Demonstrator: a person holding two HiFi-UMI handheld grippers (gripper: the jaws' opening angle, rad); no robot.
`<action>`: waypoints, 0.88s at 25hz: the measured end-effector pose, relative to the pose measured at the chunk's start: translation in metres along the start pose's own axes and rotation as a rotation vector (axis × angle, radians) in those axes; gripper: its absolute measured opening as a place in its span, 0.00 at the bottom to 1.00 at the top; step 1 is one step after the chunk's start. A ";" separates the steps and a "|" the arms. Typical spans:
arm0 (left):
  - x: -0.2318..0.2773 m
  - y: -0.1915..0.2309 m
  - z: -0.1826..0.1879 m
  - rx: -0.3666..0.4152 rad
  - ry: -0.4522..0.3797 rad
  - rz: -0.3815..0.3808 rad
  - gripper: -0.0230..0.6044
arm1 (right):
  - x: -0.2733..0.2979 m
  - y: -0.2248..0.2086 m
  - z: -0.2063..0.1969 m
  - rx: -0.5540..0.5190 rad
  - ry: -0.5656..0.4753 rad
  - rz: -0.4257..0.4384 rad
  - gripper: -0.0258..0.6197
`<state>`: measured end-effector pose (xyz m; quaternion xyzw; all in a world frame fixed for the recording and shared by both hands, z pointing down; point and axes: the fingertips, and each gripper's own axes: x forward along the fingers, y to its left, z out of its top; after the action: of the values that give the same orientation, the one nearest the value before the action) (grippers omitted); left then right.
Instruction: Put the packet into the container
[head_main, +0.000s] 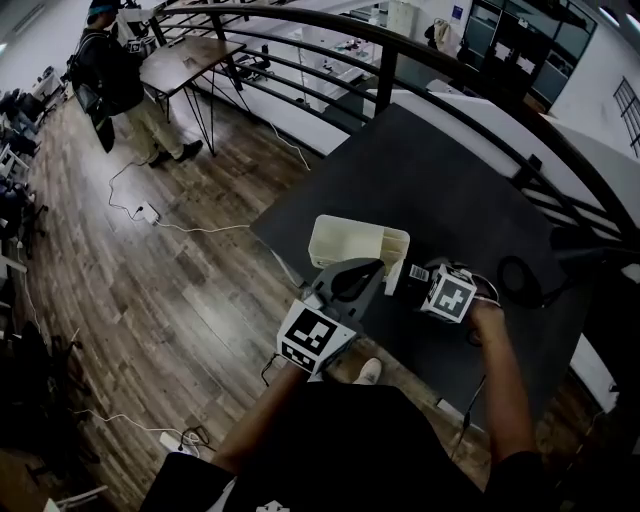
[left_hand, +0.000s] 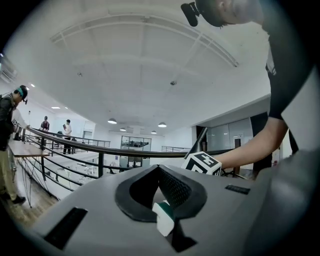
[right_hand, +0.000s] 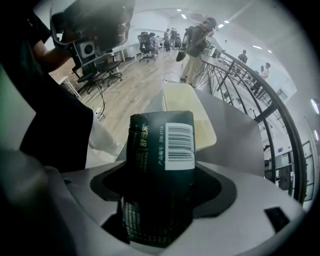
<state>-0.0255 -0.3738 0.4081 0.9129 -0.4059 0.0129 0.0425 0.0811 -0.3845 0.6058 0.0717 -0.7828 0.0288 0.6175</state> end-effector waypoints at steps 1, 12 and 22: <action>-0.003 0.004 0.001 -0.001 -0.003 0.015 0.05 | -0.002 -0.004 0.007 -0.019 0.001 -0.003 0.63; -0.051 0.050 0.008 -0.005 -0.023 0.199 0.05 | -0.009 -0.038 0.105 -0.166 -0.024 0.001 0.63; -0.103 0.089 0.001 0.001 -0.001 0.373 0.05 | 0.017 -0.051 0.183 -0.263 -0.050 0.058 0.63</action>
<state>-0.1609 -0.3575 0.4069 0.8217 -0.5682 0.0204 0.0387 -0.0916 -0.4608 0.5770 -0.0318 -0.7967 -0.0579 0.6008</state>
